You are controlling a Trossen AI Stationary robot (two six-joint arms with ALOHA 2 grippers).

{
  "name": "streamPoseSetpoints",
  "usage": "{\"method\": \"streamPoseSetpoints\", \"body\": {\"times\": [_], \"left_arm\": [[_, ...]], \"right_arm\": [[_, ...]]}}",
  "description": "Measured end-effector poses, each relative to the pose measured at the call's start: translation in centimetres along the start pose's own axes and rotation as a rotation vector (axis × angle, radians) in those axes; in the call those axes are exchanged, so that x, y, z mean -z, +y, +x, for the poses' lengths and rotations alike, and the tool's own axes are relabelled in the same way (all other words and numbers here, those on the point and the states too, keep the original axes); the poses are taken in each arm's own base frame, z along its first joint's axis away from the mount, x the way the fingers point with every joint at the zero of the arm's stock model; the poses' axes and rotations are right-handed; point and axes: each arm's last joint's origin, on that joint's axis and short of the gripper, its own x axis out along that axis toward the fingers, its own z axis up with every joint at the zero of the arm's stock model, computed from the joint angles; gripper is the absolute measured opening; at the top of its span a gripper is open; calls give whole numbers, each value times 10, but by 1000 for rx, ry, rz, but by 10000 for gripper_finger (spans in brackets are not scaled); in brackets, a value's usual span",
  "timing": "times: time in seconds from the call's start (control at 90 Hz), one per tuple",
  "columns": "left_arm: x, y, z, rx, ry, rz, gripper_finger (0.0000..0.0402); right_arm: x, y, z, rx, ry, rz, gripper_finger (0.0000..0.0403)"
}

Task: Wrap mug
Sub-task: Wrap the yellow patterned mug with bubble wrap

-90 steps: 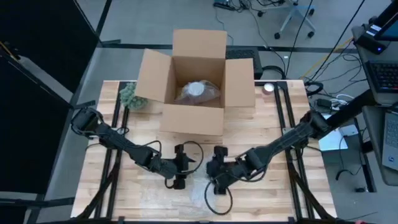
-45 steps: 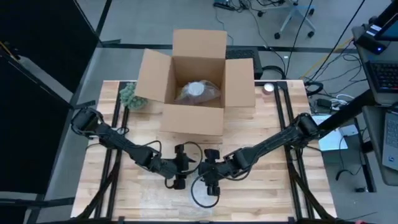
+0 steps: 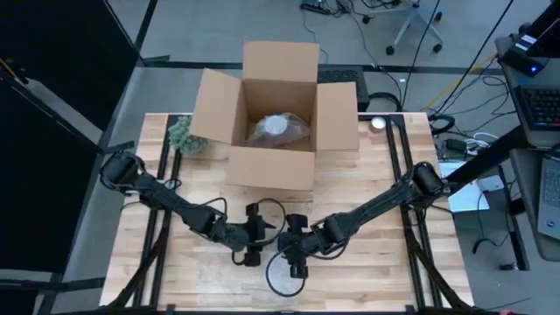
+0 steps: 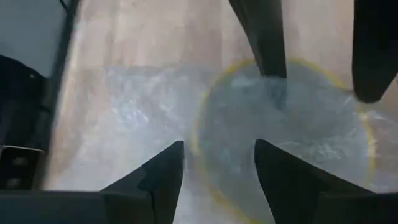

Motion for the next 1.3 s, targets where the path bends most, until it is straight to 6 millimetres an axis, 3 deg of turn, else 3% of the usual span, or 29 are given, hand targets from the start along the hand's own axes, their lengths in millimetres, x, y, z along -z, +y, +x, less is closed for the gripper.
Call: {"method": "streamPoseSetpoints", "body": {"times": [0.311, 0.711, 1.156, 1.3], "left_arm": [[-8, -2, -1, 0, -26, -18, 173], [-26, -14, -10, 60, -65, -14, 173], [3, -24, 7, 13, 60, 12, 173], [10, -28, 13, -12, 72, 33, 173]], "right_arm": [[10, -2, 29, 38, 43, -14, 180], [13, -1, 34, 11, 54, -4, 180], [11, -1, 33, 14, 42, -26, 180], [1, 2, 23, 24, 67, -60, 180]]}}
